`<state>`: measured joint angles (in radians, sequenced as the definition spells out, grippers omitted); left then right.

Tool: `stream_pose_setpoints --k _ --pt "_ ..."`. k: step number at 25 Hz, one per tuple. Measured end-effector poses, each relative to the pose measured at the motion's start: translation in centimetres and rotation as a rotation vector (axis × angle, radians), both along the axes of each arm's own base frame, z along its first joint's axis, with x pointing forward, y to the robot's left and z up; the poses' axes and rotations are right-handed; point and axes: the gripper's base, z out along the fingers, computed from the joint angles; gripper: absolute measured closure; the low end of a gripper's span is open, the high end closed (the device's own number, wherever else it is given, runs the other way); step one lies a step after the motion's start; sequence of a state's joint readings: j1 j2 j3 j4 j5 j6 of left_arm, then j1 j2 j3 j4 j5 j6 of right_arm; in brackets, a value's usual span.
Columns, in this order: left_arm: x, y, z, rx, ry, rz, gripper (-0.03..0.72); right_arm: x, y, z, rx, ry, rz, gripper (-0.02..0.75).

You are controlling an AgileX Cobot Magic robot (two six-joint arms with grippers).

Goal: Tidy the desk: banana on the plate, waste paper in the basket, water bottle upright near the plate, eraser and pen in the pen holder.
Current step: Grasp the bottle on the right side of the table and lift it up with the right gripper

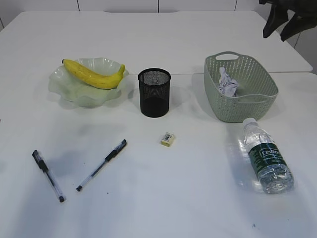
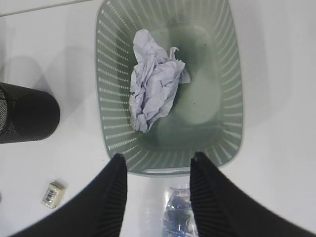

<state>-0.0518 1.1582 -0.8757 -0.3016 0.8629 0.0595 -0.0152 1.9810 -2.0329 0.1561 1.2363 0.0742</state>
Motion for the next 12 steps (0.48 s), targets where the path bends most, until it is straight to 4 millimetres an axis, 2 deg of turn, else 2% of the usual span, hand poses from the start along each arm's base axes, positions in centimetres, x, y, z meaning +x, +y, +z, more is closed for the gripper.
stream_pose_setpoints --k 3,6,10,12 --pt "-0.2 0.0 -0.1 0.0 0.019 -0.006 0.251 -1.1 0.7 1.1 -0.037 -0.014 0.018 0.418" --pt "-0.2 0.0 -0.1 0.0 0.024 -0.007 0.252 -2.7 2.8 1.5 -0.095 -0.003 0.076 0.418" --pt "-0.3 0.2 -0.2 0.035 0.038 -0.018 0.252 -5.1 6.1 0.1 -0.178 0.056 0.184 0.419" --pt "-0.4 0.4 -0.3 0.062 0.05 -0.027 0.253 -5.9 6.9 -1.1 -0.178 0.101 0.229 0.419"
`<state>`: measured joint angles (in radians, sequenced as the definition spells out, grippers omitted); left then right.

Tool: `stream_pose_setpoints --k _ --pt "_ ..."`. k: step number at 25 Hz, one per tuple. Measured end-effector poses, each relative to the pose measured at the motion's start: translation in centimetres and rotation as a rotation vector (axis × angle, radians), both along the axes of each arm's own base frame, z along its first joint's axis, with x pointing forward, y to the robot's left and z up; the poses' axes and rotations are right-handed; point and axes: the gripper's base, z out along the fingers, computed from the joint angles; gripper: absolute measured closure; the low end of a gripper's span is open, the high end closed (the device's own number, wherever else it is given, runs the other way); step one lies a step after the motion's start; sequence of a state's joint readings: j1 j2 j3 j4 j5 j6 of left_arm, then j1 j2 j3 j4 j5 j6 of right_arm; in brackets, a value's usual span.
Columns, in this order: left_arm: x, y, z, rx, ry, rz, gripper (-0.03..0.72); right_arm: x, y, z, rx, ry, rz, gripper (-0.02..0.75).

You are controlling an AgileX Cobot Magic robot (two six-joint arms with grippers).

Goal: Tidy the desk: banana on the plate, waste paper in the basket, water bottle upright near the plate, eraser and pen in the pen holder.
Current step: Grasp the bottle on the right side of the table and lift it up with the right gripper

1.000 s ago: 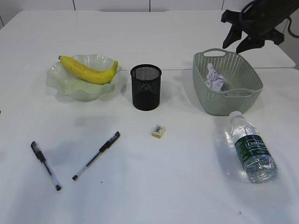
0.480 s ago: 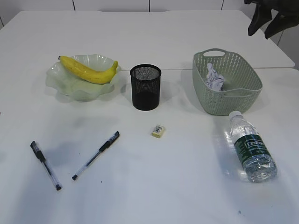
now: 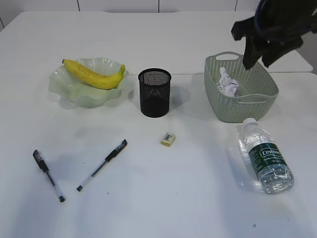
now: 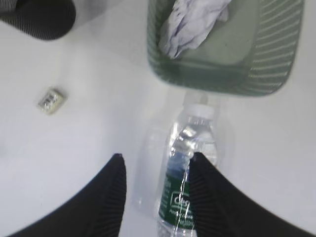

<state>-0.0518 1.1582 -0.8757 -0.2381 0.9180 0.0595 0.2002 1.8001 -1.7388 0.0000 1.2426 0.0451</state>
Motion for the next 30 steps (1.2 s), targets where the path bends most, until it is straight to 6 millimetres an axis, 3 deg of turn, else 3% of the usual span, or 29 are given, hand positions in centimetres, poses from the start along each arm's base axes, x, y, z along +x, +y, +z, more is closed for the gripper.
stream_pose_setpoints --k 8,13,21,30 --pt "-0.2 0.3 -0.1 0.04 0.02 -0.013 0.254 -1.8 -0.3 -4.7 -0.055 0.166 0.047 0.419" --pt "-0.2 0.2 -0.2 0.039 0.022 -0.014 0.254 -2.3 -0.8 -6.3 -0.101 0.211 0.034 0.412" --pt "-0.2 0.2 -0.2 0.036 0.023 -0.014 0.254 -1.4 -0.9 -7.7 -0.1 0.173 0.023 0.238" --pt "-0.2 0.2 -0.2 0.036 0.023 -0.014 0.254 0.2 -3.3 -11.1 -0.037 0.262 -0.062 0.219"
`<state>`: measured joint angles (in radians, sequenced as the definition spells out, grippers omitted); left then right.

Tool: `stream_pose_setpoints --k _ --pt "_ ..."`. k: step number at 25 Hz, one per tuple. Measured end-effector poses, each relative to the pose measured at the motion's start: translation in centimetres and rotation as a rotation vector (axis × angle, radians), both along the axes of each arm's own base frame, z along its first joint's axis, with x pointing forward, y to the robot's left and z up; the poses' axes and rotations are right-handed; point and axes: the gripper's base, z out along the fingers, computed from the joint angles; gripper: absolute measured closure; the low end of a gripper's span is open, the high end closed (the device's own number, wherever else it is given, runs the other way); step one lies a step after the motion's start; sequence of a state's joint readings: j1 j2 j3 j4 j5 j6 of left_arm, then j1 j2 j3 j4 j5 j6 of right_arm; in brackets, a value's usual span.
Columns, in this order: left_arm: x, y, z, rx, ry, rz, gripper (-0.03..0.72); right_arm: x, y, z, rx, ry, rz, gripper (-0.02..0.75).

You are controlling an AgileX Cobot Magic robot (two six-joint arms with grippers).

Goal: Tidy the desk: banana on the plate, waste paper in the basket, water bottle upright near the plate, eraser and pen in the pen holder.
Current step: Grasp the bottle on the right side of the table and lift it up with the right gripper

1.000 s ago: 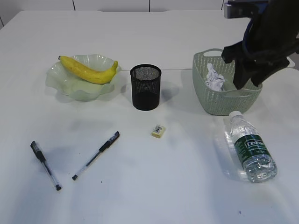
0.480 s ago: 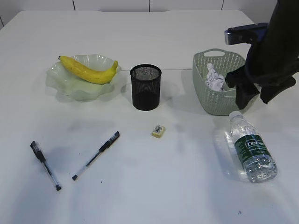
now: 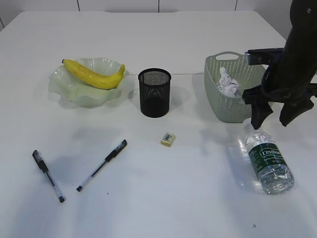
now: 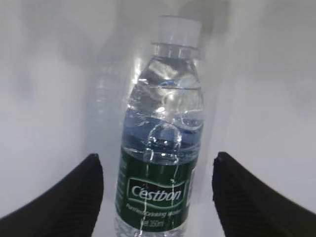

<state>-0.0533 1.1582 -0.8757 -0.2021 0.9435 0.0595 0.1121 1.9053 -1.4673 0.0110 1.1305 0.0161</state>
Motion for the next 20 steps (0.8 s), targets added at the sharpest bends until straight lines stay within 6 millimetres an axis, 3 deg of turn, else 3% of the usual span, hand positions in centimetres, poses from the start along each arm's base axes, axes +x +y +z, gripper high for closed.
stream_pose_setpoints --k 4,11,15,20 --pt "0.0 0.0 0.0 0.0 -0.002 0.0 0.254 0.3 -0.3 -0.8 -0.012 0.013 -0.001 0.213" --pt "0.0 0.0 0.0 0.0 -0.004 0.001 0.254 0.9 -0.1 -2.4 0.0 0.029 -0.005 0.118" --pt "0.0 0.0 0.0 0.0 -0.006 0.001 0.254 1.2 0.0 -3.7 0.005 0.054 -0.01 0.115" --pt "0.1 0.0 0.0 0.0 -0.01 0.002 0.254 1.5 0.0 -3.8 0.011 0.03 -0.016 0.115"
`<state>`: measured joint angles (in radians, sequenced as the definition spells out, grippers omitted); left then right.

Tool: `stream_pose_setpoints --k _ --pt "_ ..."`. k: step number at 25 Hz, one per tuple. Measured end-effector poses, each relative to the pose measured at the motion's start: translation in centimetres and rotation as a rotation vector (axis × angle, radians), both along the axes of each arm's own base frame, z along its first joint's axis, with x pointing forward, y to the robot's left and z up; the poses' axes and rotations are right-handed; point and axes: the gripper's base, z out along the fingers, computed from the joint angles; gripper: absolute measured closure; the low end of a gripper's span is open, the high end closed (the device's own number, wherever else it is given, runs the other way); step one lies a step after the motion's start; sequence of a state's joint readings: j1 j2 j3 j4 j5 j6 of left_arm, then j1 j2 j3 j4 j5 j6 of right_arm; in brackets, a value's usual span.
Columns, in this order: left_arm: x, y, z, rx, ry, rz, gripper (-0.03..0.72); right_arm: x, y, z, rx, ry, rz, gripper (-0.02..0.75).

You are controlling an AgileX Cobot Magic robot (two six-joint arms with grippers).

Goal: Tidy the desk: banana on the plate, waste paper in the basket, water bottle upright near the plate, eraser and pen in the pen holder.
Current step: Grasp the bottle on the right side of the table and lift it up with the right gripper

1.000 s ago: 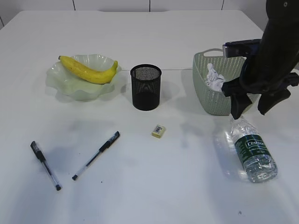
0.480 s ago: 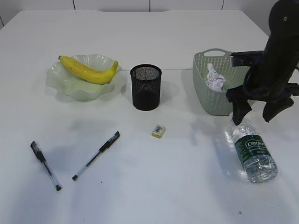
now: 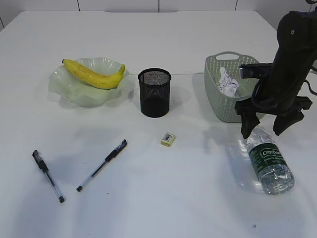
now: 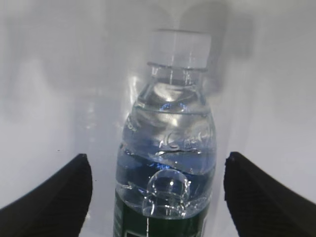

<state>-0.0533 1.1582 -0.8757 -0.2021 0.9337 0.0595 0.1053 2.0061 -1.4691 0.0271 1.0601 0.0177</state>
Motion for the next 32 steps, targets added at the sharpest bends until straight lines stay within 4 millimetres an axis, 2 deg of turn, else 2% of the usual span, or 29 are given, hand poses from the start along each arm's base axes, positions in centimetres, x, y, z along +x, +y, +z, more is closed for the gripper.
stream_pose_setpoints --k 14,24,32 --pt "0.1 0.0 0.0 0.0 -0.008 0.002 0.254 1.4 0.1 -2.5 -0.002 0.022 -0.01 0.115" --pt "0.2 0.0 0.1 -0.005 -0.026 0.006 0.254 1.7 -0.2 -3.6 -0.004 0.04 -0.02 0.117" --pt "0.3 0.0 0.1 -0.01 -0.03 0.008 0.254 1.7 -0.2 -3.6 -0.003 0.036 -0.035 0.248"
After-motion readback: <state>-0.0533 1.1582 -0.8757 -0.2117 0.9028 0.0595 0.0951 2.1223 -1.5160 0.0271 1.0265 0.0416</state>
